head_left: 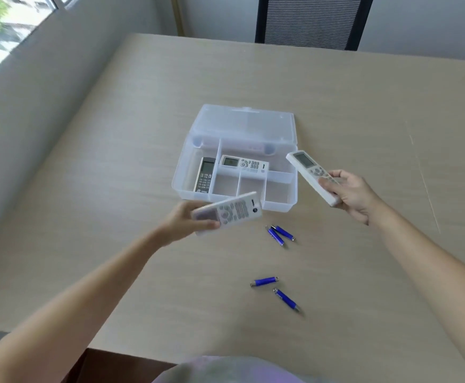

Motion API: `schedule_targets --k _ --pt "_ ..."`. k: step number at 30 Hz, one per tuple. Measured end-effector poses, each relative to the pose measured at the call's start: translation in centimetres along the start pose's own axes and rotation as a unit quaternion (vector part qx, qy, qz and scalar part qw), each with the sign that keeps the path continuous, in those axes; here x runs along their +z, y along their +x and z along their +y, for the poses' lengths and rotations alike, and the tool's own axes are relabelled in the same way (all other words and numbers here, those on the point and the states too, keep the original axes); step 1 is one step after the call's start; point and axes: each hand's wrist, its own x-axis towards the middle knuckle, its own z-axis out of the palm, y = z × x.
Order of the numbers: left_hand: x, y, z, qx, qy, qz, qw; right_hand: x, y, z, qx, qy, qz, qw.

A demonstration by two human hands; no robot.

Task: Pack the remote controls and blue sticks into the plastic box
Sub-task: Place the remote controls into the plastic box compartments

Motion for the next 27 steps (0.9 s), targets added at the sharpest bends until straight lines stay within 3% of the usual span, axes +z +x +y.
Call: schedule_targets --k 4,7,12,18,23,27 --pt "-1.8 4.8 2.2 0.017 -0.078 0.223 0.972 3.1 6.2 -2.8 -0.007 -0.02 0.0 1.0" --pt "-2.2 8.0 1.4 -0.027 -0.087 0.316 0.944 5.8 10.6 -3.7 -0.034 -0.086 -0.011 0.996" --pt "-1.7 10.3 -0.5 -0.05 -0.056 0.378 0.923 9.5 16.0 -3.1 -0.038 -0.178 -0.053 0.982" --pt "-1.8 10.9 -2.8 -0.032 -0.024 0.415 0.909 12.0 18.8 -2.5 -0.02 -0.19 -0.12 0.974" --pt "-1.8 10.9 -2.6 -0.022 -0.044 0.42 0.906 14.2 20.8 -0.6 -0.016 -0.283 -0.09 0.955" --pt "-1.8 11.0 -2.8 -0.018 -0.057 0.418 0.907 15.1 19.4 -1.6 -0.024 -0.31 -0.114 0.944"
